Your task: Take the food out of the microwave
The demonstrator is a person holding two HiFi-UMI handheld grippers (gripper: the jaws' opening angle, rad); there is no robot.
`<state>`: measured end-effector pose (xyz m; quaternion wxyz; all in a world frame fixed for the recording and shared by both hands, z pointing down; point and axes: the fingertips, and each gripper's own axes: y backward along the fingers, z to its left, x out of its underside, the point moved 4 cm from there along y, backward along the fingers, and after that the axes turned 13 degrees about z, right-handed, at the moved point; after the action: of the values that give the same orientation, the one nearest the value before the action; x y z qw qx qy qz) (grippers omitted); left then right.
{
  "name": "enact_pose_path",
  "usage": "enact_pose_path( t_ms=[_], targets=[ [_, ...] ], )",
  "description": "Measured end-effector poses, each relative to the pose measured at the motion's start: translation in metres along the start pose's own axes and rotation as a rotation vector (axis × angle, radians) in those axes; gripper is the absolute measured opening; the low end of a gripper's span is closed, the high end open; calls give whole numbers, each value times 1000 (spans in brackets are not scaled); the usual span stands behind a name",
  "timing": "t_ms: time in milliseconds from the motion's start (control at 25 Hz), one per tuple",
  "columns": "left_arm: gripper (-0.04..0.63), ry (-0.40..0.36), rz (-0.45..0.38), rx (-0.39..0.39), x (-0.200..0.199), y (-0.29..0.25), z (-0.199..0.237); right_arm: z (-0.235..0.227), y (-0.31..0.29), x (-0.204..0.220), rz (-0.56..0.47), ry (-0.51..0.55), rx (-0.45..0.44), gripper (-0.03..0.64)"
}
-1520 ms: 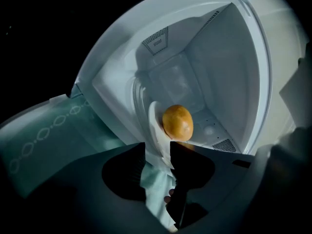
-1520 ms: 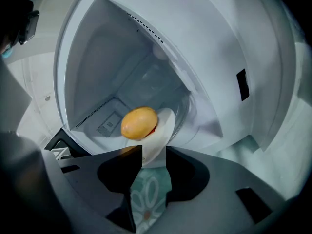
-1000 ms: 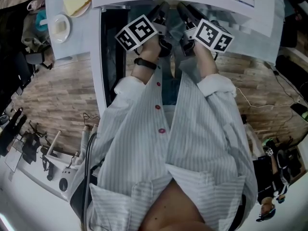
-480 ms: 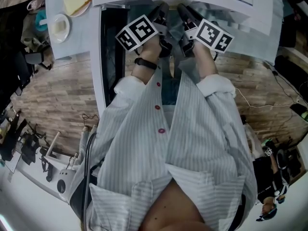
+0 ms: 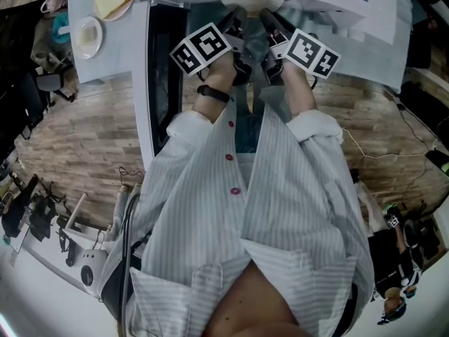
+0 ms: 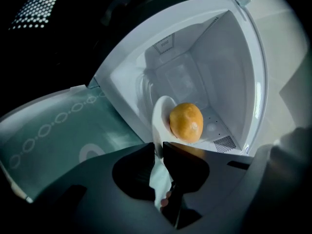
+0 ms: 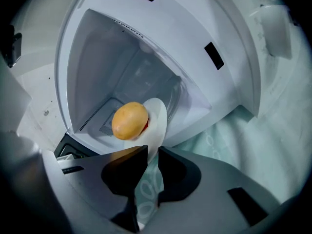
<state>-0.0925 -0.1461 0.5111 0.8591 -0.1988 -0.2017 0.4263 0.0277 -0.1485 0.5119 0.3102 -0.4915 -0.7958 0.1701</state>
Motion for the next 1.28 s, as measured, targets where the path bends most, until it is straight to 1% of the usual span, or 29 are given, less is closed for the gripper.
enact_pose_path(
  t_ms=[640,1280],
  targets=[
    [60,-3,10,-4,23,19,9,3,11,30,-7,-23,4,84],
    [61,-29,28,3,38,34,14,8,21,53,-42,-35,8,83]
  ],
)
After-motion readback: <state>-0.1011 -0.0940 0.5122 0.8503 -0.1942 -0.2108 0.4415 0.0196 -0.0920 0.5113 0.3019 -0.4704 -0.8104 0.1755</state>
